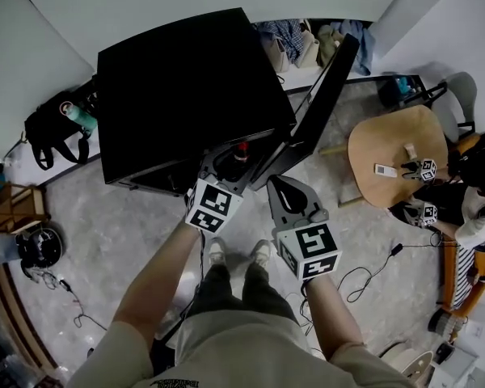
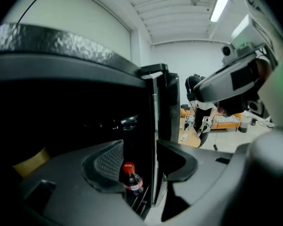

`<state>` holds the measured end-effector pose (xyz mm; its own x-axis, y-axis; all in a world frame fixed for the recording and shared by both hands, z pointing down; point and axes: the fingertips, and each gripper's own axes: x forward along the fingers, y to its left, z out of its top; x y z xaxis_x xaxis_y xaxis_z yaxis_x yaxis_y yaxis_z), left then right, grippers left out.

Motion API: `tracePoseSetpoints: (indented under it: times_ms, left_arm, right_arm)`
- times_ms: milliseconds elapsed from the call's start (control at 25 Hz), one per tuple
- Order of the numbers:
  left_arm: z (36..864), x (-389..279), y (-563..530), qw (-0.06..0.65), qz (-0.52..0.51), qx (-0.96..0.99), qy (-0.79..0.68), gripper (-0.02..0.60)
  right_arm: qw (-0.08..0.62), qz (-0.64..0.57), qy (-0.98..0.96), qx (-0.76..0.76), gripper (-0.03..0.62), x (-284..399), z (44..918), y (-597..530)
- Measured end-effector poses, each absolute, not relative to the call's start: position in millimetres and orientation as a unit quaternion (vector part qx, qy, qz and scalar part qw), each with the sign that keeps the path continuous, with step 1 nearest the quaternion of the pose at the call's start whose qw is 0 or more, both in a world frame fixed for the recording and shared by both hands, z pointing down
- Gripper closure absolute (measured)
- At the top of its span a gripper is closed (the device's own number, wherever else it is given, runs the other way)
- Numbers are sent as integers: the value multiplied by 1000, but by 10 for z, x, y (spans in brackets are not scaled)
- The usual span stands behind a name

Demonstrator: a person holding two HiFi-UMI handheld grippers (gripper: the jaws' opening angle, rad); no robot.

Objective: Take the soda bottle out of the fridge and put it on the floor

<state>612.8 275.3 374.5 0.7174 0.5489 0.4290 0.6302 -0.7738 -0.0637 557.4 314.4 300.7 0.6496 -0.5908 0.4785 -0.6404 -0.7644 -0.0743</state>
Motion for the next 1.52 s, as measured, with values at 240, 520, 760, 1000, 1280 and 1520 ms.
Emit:
tracePoseSetpoints:
  times_ms: [240, 520, 760, 1000, 1280, 1520]
  left_arm:
    - [4126, 6342, 2719, 114, -217, -914, -324, 382]
    - [4532, 6521, 2724, 128, -246, -903, -329, 380]
    - [4699, 6624, 2739, 105, -262, -904, -320, 391]
    - [4784, 6703, 2754, 120, -268, -900, -321, 451]
    - [4768, 6679, 2783, 118, -265, -899, -328, 465]
    - [4741, 6490, 2792, 134, -271, -889, -344, 468]
  right_arm:
    - [35, 263, -325, 908, 597, 5674, 3299, 3178]
    - [25, 282, -311, 907, 597, 5705, 3605, 3216]
    - [16, 292, -302, 907, 597, 5686, 3738, 3283]
    - [8, 302, -296, 906, 597, 5671, 3839, 3356]
    - [5, 309, -293, 905, 597, 5624, 3898, 3407]
    - [11, 306, -293, 906, 597, 5576, 3841, 3428]
